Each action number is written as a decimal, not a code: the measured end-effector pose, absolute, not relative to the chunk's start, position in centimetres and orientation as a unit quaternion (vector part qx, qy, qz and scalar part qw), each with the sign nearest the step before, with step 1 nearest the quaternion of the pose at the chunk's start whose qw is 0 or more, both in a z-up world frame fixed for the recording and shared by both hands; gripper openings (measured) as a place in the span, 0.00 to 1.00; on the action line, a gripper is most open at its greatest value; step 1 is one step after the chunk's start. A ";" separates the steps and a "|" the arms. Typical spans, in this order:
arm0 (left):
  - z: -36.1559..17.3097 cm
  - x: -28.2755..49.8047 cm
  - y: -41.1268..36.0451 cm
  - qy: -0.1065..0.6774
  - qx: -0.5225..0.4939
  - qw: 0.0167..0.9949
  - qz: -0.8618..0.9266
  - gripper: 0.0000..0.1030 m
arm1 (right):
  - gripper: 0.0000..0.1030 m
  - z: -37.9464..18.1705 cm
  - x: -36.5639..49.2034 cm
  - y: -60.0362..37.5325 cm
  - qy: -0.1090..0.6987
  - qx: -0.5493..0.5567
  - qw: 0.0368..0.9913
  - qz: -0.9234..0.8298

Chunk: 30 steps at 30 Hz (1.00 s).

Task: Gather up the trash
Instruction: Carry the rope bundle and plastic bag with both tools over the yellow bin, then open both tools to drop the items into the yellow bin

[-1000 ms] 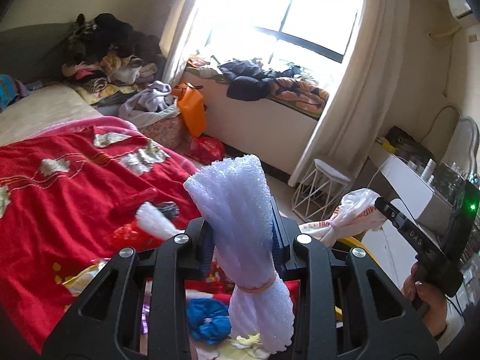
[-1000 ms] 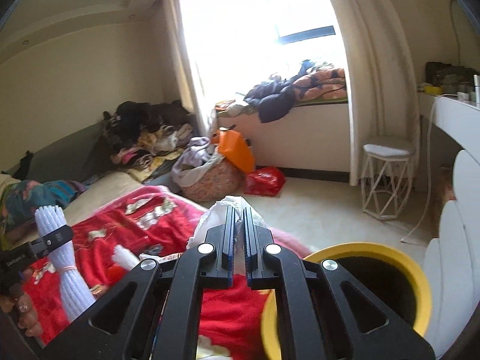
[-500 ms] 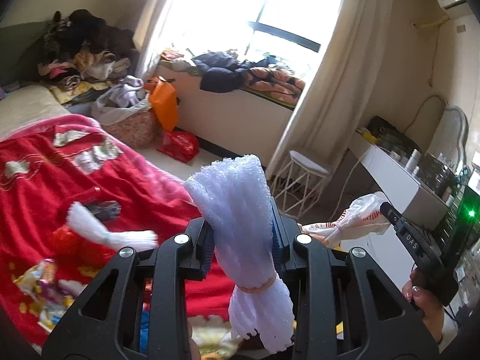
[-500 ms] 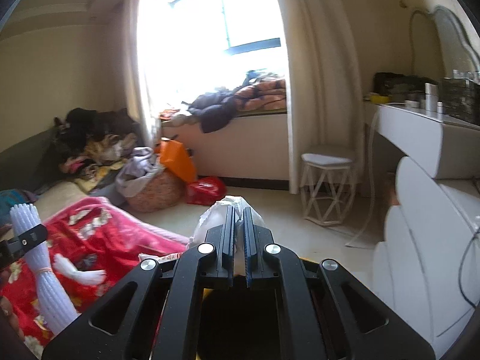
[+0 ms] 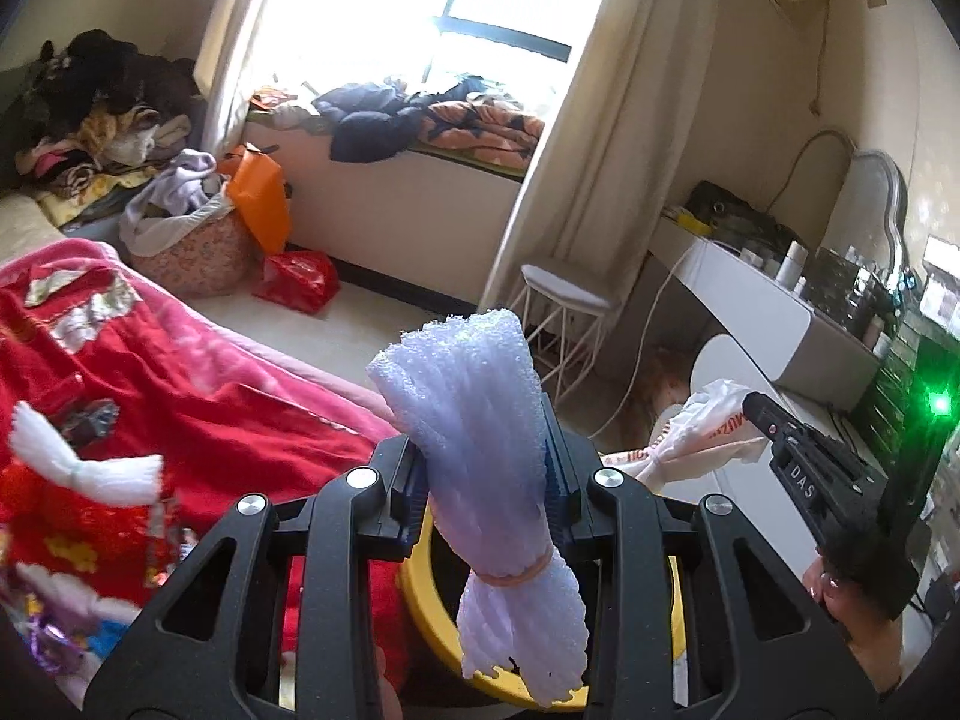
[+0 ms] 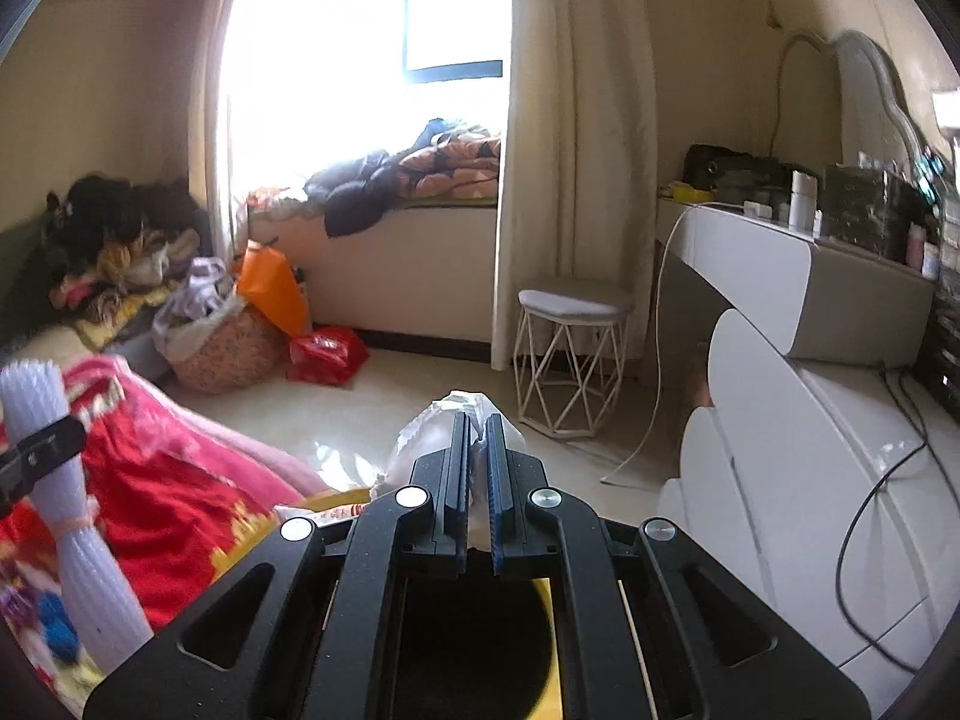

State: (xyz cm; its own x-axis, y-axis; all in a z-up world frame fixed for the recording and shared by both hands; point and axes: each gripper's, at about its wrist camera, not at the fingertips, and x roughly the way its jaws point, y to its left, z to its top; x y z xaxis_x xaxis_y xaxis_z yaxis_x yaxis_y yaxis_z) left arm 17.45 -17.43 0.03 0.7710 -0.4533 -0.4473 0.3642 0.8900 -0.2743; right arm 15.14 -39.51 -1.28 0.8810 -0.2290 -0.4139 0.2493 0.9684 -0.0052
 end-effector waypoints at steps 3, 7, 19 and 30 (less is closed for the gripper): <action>-0.8 18.1 -18.3 0.266 -0.079 0.935 -0.222 0.25 | 0.05 -2.1 15.5 -39.2 0.226 -0.003 0.966 -0.125; -2.1 19.2 -19.2 0.274 -0.081 0.931 -0.228 0.34 | 0.06 -3.0 16.1 -39.1 0.244 -0.009 0.963 -0.111; -4.6 19.5 -19.5 0.312 -0.088 0.913 -0.246 0.90 | 0.49 -3.1 15.8 -42.0 0.235 0.078 0.964 -0.096; -2.6 15.8 -15.3 0.286 -0.058 0.937 -0.194 0.90 | 0.66 -1.5 15.6 -40.0 0.222 0.102 0.969 -0.050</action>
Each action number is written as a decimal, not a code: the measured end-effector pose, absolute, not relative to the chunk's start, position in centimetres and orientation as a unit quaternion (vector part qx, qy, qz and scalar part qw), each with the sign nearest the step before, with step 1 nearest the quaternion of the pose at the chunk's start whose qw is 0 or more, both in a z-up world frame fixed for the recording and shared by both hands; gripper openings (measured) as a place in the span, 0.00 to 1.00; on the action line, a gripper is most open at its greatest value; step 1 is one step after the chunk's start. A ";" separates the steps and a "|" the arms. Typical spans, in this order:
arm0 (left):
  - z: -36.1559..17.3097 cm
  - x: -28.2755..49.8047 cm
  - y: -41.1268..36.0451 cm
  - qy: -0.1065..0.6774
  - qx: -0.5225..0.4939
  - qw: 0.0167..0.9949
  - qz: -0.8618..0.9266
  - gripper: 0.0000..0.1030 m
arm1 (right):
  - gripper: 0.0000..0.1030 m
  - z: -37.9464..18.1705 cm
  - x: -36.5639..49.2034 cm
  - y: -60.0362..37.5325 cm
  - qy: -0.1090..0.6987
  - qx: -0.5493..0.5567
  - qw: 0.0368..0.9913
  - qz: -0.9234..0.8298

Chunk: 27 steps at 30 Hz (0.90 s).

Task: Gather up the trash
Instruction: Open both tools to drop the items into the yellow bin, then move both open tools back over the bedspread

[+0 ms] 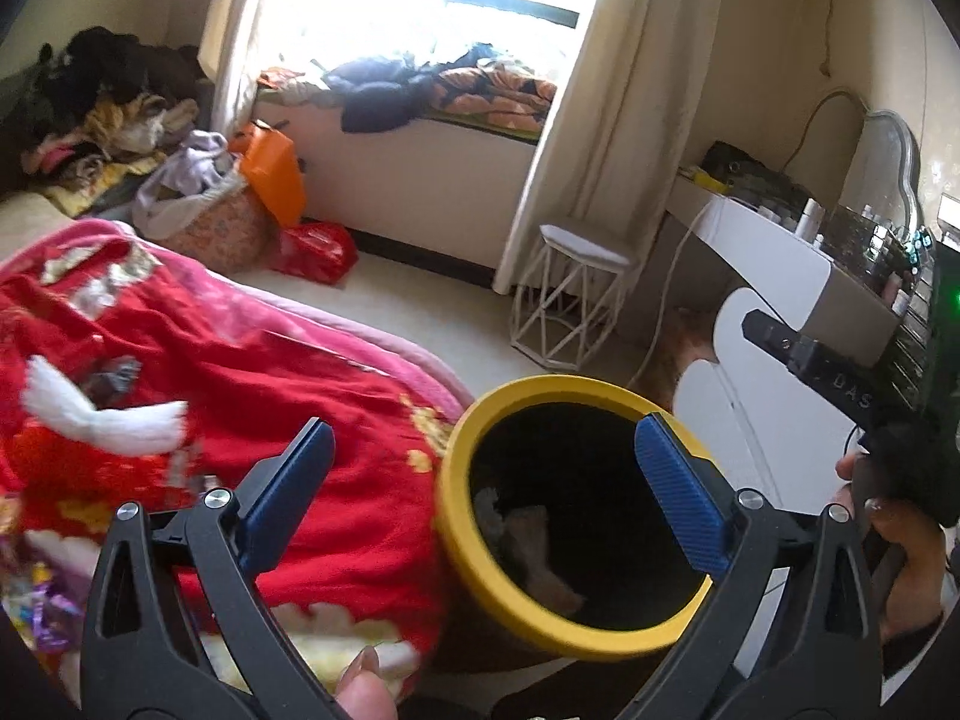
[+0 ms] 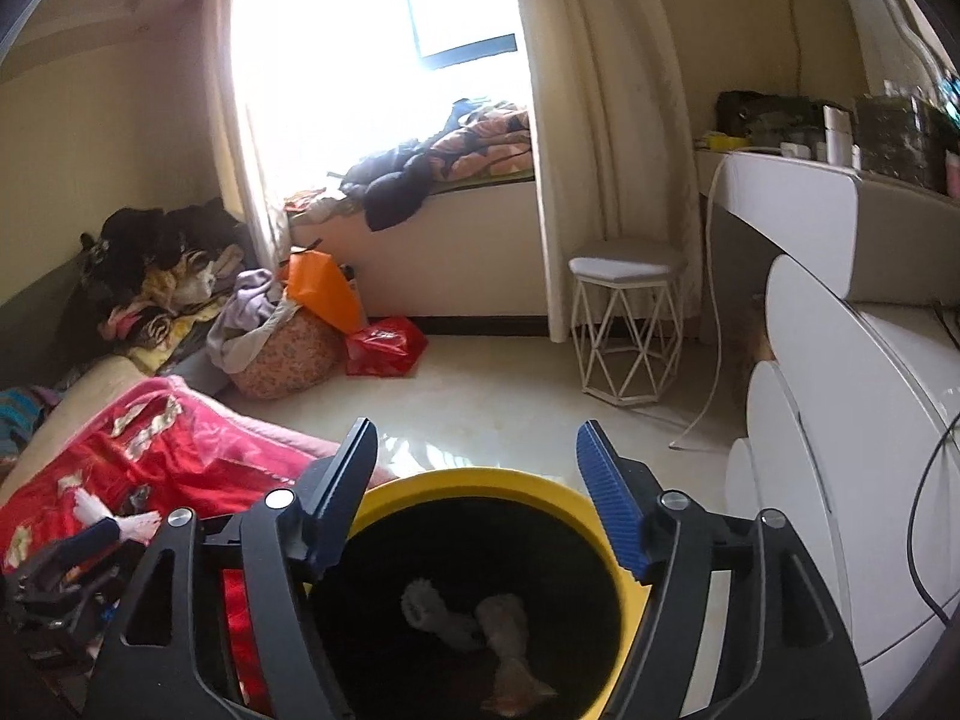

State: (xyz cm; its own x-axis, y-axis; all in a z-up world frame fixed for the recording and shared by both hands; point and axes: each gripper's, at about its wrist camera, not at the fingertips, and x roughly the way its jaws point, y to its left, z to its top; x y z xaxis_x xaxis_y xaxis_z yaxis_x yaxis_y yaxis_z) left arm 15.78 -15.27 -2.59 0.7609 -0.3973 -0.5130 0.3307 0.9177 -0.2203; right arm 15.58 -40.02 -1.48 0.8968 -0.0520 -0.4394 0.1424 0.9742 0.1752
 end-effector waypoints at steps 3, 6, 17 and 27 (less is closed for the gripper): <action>-2.3 14.8 -13.5 0.282 -0.063 0.941 -0.178 0.90 | 0.67 -1.2 15.6 -38.4 0.222 0.083 0.971 -0.040; -2.1 13.9 -11.8 0.275 -0.064 0.946 -0.161 0.90 | 0.67 -0.9 15.8 -37.1 0.224 0.079 0.971 -0.022; -0.9 11.3 -5.7 0.251 -0.064 0.961 -0.101 0.90 | 0.70 0.6 15.4 -32.0 0.227 0.099 0.967 0.062; -0.1 9.4 1.0 0.248 -0.090 0.963 -0.053 0.90 | 0.71 0.7 14.9 -26.5 0.251 0.109 0.954 0.121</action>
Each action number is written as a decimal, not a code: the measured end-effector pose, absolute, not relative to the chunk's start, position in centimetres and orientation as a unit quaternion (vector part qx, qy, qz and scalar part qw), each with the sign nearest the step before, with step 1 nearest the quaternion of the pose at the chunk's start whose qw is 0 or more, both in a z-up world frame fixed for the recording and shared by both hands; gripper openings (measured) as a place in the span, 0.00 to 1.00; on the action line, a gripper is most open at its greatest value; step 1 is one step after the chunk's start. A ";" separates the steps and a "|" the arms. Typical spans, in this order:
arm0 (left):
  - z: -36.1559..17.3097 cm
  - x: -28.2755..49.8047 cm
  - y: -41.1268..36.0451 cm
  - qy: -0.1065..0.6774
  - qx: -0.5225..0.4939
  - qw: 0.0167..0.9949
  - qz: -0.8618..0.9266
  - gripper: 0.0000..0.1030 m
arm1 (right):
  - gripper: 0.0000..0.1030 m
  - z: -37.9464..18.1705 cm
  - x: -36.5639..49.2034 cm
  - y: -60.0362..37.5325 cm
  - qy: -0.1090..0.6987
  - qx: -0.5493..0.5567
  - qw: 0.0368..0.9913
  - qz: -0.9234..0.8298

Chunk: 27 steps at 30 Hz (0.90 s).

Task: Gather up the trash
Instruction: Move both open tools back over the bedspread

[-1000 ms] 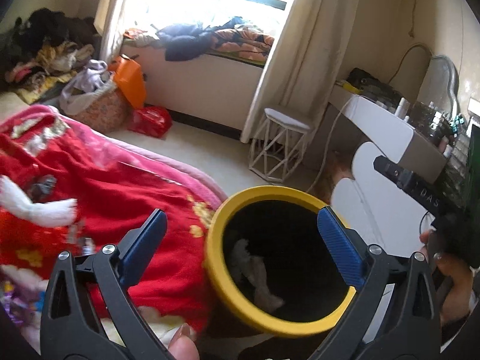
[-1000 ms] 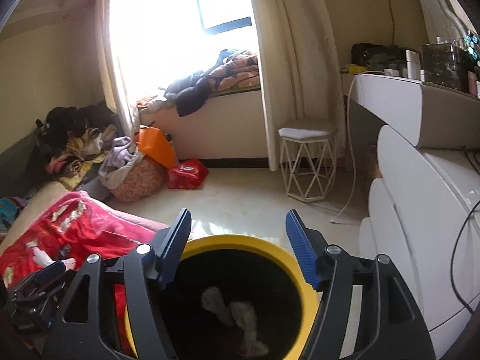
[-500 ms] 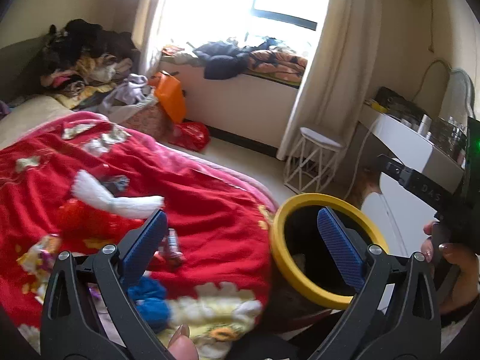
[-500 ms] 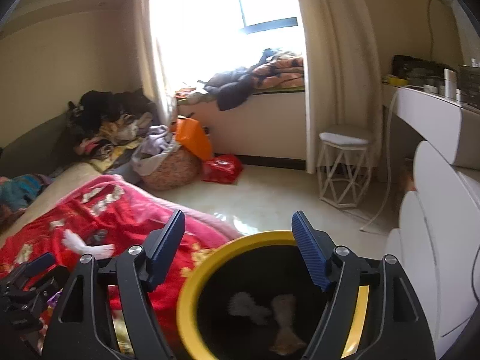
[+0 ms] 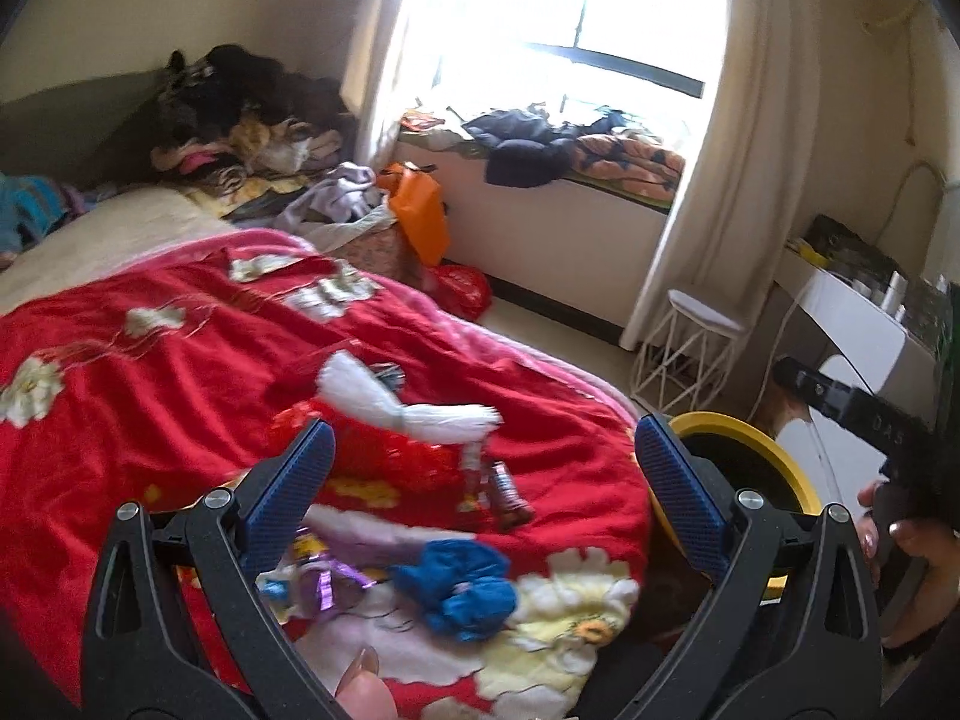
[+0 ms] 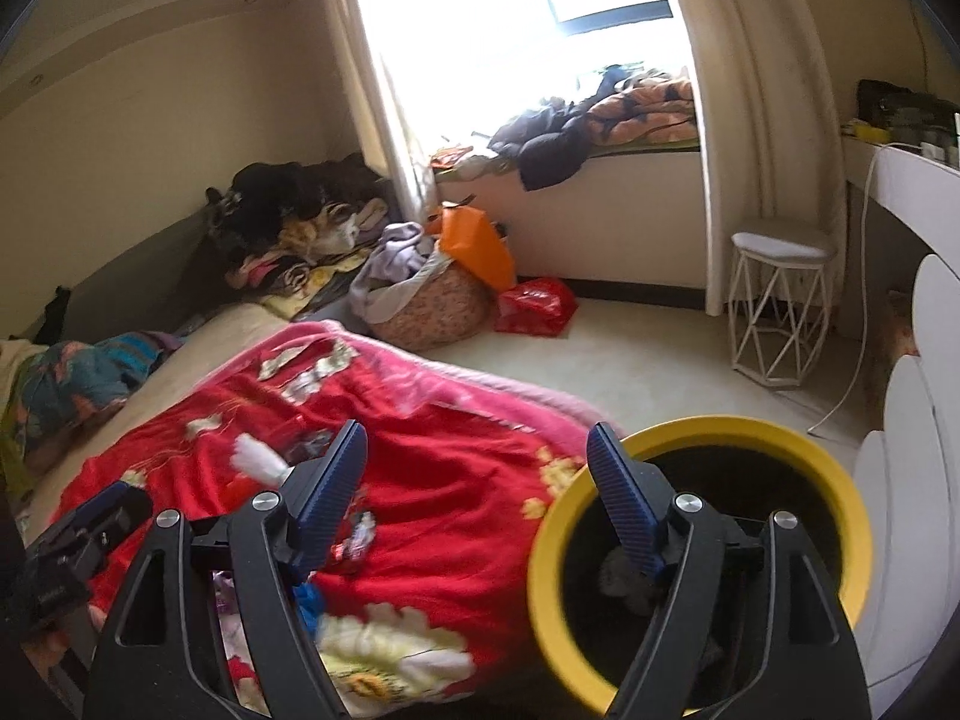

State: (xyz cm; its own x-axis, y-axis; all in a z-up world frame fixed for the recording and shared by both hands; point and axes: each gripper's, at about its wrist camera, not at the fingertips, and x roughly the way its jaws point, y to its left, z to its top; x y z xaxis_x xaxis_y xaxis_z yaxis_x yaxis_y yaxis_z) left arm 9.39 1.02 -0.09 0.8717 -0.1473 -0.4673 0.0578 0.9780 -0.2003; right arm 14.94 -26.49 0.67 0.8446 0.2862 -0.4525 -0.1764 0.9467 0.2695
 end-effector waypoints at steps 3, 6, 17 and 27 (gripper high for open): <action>-0.1 8.7 2.6 0.244 -0.107 0.963 -0.043 0.90 | 0.72 0.9 14.7 -24.9 0.257 0.110 0.950 0.141; -0.2 8.1 3.9 0.244 -0.110 0.963 -0.030 0.90 | 0.74 1.1 14.1 -23.3 0.256 0.100 0.949 0.154; -0.1 5.9 8.9 0.232 -0.117 0.966 0.019 0.90 | 0.75 1.3 12.1 -17.4 0.253 0.052 0.942 0.215; -0.5 4.5 14.4 0.229 -0.143 0.960 0.074 0.90 | 0.75 0.6 12.0 -13.5 0.267 0.026 0.927 0.263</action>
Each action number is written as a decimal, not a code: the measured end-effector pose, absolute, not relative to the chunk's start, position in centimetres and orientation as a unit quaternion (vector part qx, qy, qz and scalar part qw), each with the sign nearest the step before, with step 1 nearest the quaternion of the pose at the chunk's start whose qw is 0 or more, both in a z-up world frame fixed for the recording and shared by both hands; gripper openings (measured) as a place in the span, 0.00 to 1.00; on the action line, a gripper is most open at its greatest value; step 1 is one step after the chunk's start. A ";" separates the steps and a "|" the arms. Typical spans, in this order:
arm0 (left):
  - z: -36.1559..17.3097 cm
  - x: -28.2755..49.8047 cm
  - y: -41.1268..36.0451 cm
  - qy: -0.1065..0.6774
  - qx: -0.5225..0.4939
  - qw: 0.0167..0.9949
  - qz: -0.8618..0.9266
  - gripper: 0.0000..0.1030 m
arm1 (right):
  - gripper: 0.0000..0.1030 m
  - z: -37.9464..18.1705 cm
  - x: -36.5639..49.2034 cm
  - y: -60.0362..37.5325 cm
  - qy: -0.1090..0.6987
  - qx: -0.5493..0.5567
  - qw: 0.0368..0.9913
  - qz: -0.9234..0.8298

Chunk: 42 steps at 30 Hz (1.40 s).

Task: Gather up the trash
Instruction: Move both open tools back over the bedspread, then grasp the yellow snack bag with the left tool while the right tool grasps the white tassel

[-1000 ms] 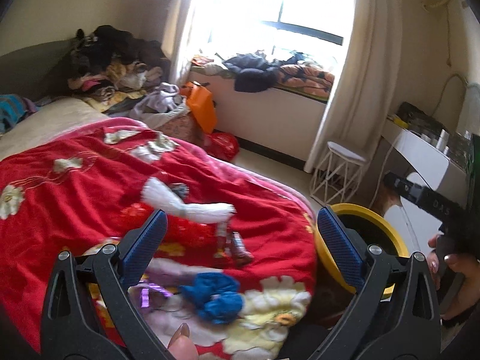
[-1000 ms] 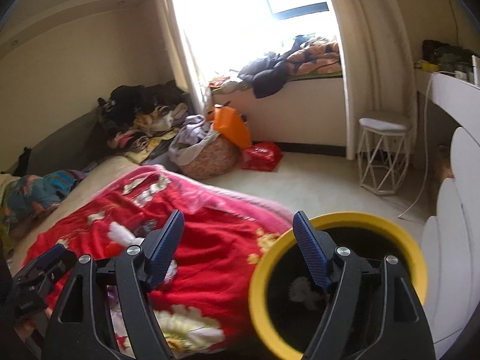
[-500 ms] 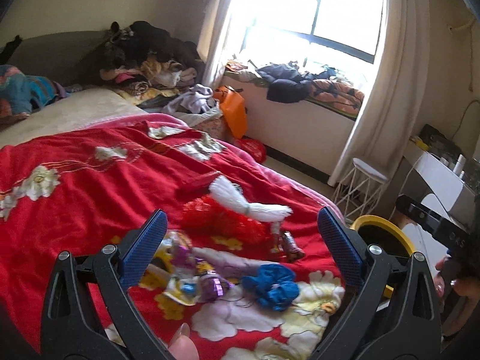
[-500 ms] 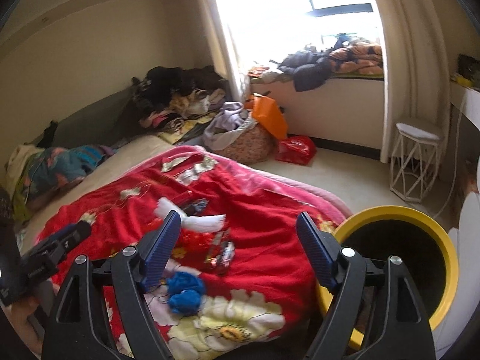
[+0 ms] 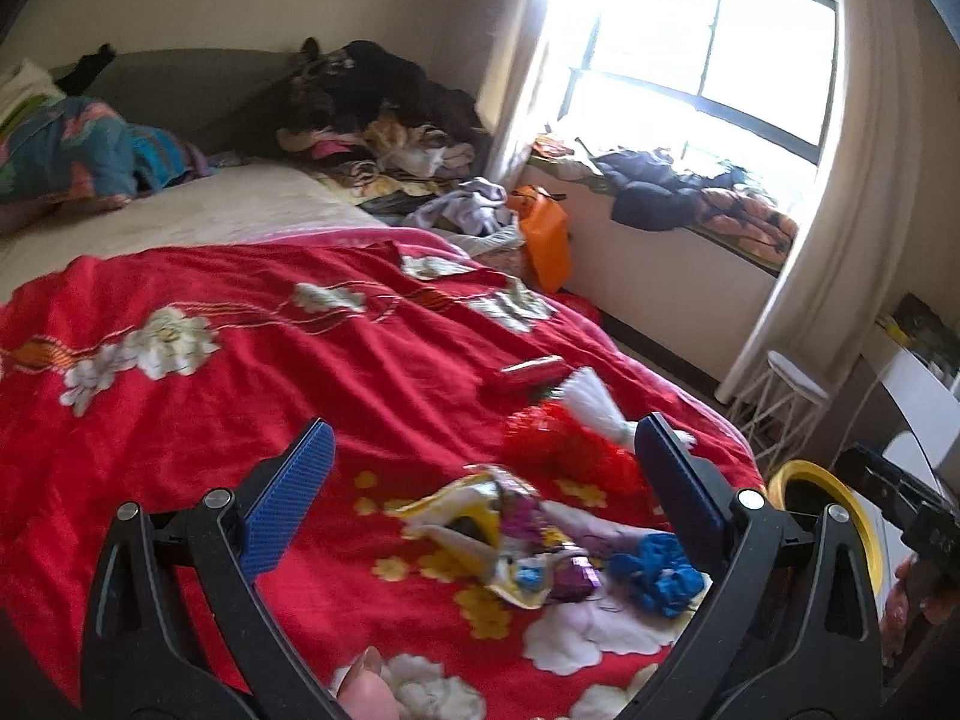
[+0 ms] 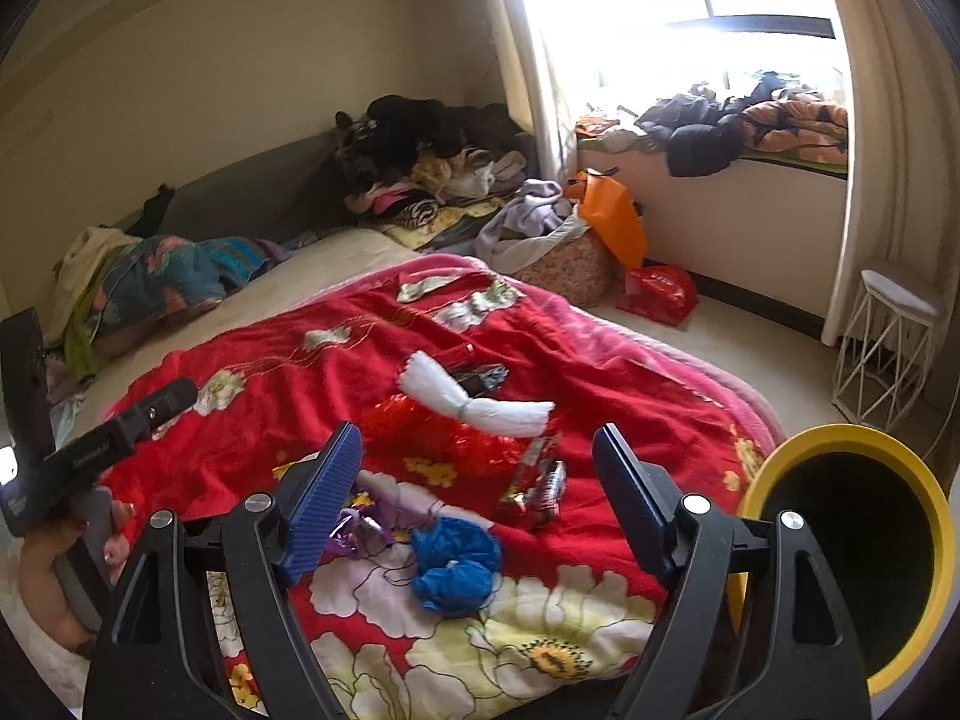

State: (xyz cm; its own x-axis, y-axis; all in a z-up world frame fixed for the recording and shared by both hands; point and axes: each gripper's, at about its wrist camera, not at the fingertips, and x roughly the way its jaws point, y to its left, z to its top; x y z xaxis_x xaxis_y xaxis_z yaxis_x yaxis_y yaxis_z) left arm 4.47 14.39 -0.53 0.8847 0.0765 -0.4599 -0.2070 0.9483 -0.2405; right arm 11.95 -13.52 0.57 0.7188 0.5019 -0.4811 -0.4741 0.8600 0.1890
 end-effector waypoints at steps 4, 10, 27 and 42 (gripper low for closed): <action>-0.8 4.0 15.5 0.229 -0.141 0.959 0.091 0.90 | 0.75 0.3 12.3 -12.3 0.271 0.014 0.924 0.271; -2.4 4.5 16.2 0.259 -0.148 0.950 0.091 0.90 | 0.75 -0.2 13.5 -10.9 0.274 -0.008 0.920 0.279; -9.0 7.0 14.7 0.356 -0.186 0.915 0.043 0.81 | 0.75 -4.0 19.9 -7.5 0.307 -0.110 0.897 0.300; -11.4 8.4 13.3 0.396 -0.223 0.891 0.003 0.53 | 0.69 -6.8 24.4 -4.4 0.316 -0.247 0.870 0.288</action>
State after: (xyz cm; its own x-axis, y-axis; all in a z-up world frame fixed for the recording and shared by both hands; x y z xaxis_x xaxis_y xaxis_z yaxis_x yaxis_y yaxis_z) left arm 8.39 13.29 -11.37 0.6860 -0.1714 -0.7071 -0.1820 0.9005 -0.3949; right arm 24.38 -4.37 -6.82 0.6346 0.3451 -0.6915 -0.6570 0.7122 -0.2474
